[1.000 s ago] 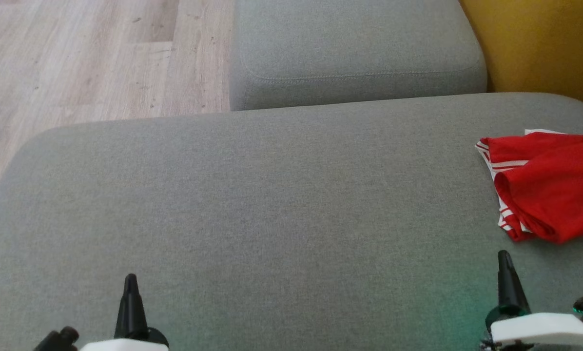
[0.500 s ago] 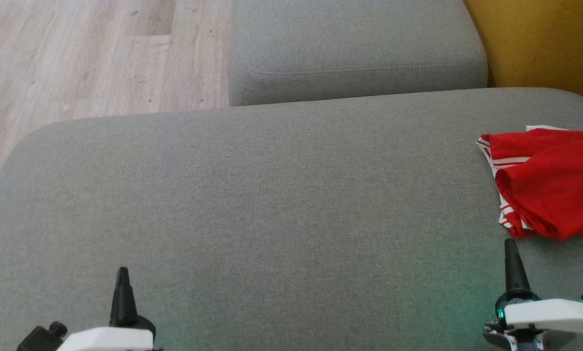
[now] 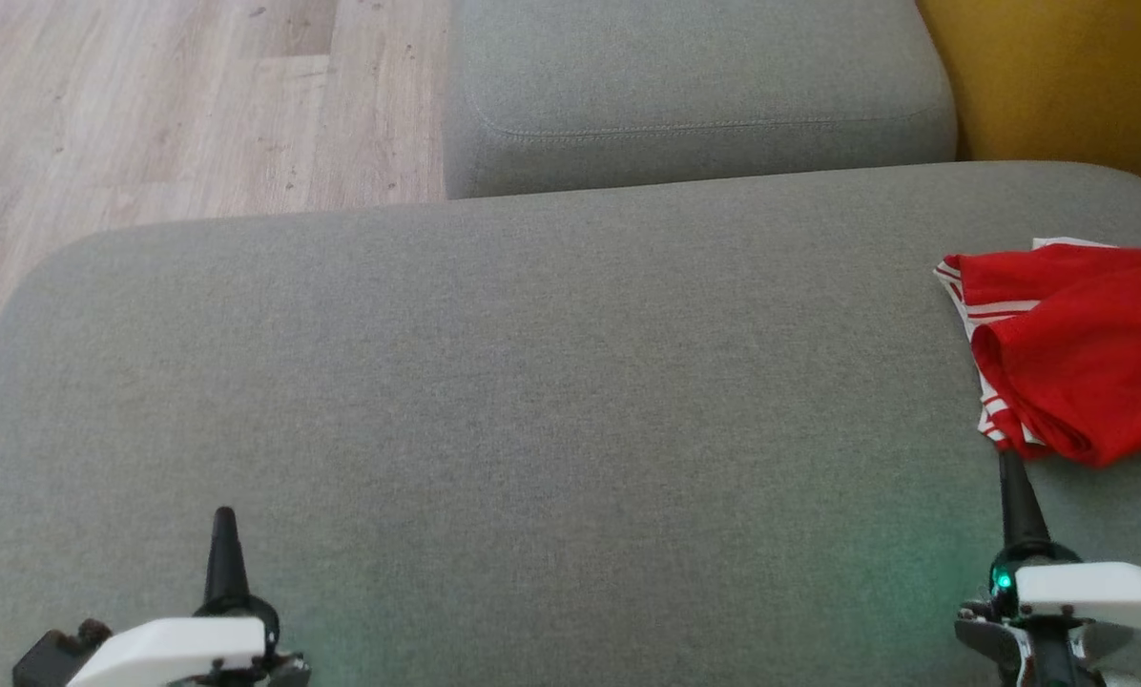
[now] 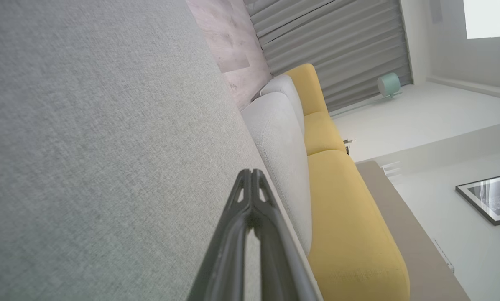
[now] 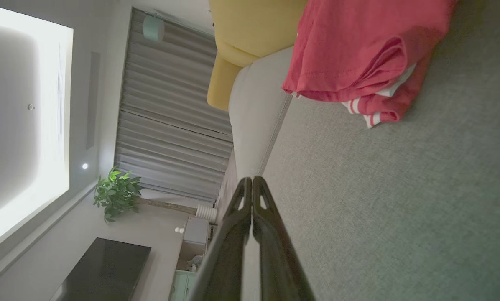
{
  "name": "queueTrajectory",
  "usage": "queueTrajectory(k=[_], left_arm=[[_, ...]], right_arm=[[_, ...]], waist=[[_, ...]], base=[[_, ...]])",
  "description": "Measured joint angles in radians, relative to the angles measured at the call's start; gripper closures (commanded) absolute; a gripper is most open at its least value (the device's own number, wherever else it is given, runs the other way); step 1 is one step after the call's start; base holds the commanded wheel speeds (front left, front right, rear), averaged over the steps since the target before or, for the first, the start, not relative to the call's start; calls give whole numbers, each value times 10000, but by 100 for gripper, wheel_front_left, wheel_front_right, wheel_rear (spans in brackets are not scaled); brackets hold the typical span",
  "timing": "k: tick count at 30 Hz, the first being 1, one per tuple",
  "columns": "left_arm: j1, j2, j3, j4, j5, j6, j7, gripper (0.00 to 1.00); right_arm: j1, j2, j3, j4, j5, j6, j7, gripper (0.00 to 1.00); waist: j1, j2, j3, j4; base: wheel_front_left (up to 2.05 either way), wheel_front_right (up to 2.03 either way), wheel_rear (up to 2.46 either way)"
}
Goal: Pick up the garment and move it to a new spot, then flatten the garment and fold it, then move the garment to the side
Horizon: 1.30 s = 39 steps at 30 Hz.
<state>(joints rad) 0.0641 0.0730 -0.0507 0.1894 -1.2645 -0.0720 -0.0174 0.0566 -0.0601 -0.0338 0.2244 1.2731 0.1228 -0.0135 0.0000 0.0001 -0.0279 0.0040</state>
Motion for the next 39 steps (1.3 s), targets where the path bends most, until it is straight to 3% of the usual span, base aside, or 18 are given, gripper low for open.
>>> queueTrajectory(k=[30, 39], left_arm=[[-1104, -19, 842, 786, -3676, -518, 882, 100], [-1192, -38, 874, 819, -3753, -518, 955, 100]], right_arm=[[-1027, -12, -560, 483, 3524, 0, 853, 100], [-1110, -13, -635, 491, 3624, 0, 924, 100]], waist=[[0, 0, 313, -40], [0, 0, 313, -40]], base=[[0, 0, 0], [0, 0, 0]])
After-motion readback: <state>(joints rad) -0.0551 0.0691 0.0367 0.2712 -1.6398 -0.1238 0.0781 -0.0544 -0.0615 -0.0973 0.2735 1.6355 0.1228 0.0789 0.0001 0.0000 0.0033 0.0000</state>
